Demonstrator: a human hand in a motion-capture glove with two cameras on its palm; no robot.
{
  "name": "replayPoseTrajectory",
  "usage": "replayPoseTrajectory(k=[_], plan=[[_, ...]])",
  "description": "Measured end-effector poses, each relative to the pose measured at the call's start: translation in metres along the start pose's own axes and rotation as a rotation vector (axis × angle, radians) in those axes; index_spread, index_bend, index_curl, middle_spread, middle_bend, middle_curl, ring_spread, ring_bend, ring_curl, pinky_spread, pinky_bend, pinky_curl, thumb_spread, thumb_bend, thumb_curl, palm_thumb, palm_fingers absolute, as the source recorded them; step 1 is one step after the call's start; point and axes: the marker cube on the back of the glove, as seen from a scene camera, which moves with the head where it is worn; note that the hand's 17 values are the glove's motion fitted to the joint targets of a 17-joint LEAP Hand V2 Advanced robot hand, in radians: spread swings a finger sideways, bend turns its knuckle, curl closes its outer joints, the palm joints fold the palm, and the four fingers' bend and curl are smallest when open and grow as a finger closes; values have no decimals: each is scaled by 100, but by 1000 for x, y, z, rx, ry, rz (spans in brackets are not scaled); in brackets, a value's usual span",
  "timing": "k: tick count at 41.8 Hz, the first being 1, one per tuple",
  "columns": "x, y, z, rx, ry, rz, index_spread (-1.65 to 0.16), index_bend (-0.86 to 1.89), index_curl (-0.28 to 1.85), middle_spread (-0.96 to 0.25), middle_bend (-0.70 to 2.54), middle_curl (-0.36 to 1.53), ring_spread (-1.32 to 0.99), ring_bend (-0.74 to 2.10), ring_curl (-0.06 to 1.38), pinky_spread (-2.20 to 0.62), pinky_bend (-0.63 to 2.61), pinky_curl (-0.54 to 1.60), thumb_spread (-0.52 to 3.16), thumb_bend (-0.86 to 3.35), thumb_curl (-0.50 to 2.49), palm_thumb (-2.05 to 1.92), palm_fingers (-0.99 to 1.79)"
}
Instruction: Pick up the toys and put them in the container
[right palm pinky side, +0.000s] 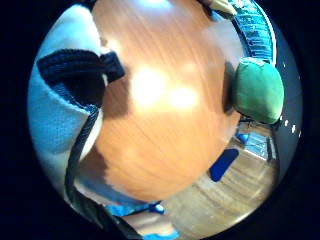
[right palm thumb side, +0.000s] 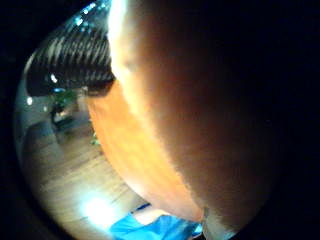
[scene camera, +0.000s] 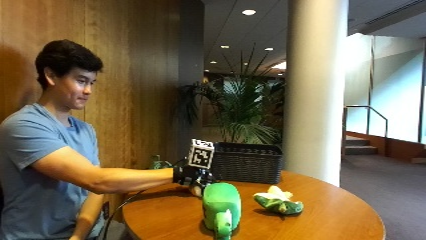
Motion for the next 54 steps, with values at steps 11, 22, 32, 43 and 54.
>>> replayPoseTrajectory(k=[11,22,32,43,54], plan=[[11,13,-8,-107,48,68,-31,21,18,-16,47,37,-27,93,45,-24,96,30,142,34,44,56,72],[49,25,-67,56,111,168,-33,28,25,-25,40,40,-34,92,49,-35,107,37,133,37,56,68,78],[34,18,-179,334,122,193,-35,30,31,-32,31,42,-37,91,50,-38,113,41,123,34,65,71,74],[-43,-18,-259,446,111,78,-36,27,36,-37,25,47,-39,91,52,-39,117,43,117,31,72,71,72],[-145,-61,-283,474,43,58,-37,17,39,-41,22,53,-40,93,55,-39,120,44,115,30,78,71,69]])
